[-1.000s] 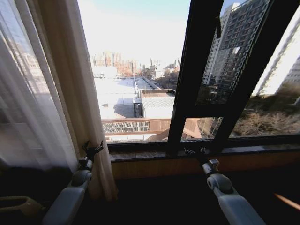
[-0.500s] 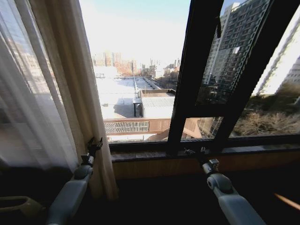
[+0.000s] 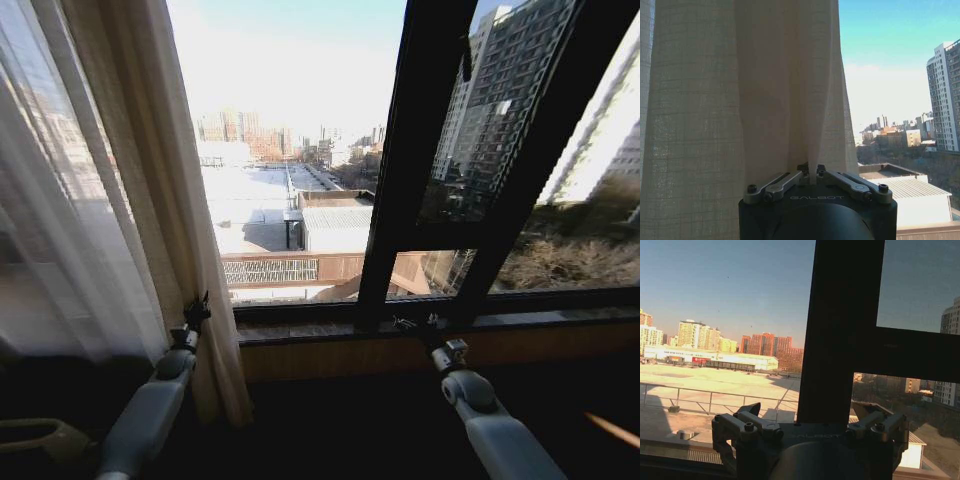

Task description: Open the curtains by pulling them apart, changing their state from closed to fully open.

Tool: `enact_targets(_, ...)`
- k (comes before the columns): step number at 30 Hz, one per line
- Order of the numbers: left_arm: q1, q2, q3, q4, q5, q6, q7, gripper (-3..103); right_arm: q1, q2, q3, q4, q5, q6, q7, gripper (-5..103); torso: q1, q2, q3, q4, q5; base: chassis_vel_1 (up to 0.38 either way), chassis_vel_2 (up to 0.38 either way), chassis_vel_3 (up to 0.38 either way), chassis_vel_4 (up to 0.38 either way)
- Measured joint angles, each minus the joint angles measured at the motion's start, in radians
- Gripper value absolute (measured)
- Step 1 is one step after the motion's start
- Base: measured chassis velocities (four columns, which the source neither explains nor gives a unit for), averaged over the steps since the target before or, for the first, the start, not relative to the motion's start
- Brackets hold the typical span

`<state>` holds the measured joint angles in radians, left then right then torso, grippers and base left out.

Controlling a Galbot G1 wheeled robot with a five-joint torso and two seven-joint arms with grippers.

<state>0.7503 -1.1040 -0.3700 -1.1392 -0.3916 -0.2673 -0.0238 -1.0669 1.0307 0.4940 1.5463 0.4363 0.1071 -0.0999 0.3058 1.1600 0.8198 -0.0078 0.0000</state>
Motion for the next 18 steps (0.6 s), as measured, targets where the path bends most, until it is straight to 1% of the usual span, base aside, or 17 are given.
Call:
enact_targets(11, 0.02, 0.011, -0.022, -0.007, 0.002, -0.004, -0.002, 0, 0.0, 0.0, 0.0, 0.0, 0.0, 0.0, 0.0, 100, 0.0, 0.0, 0.0, -0.0001, 0.0001, 0.003, 0.005, -0.004, -0.004)
enact_targets(15, 0.029, 0.013, -0.028, -0.013, 0.002, -0.005, -0.002, 0, 0.0, 0.0, 0.0, 0.0, 0.0, 0.0, 0.0, 100, 0.0, 0.0, 0.0, 0.0, 0.0, 0.048, 0.066, -0.061, -0.068)
enact_targets(18, 0.035, 0.015, -0.032, -0.02, 0.002, -0.005, -0.003, 0, 0.0, 0.0, 0.0, 0.0, 0.0, 0.0, 0.0, 100, 0.0, 0.0, 0.0, -0.0001, 0.0003, 0.151, 0.127, -0.142, -0.163)
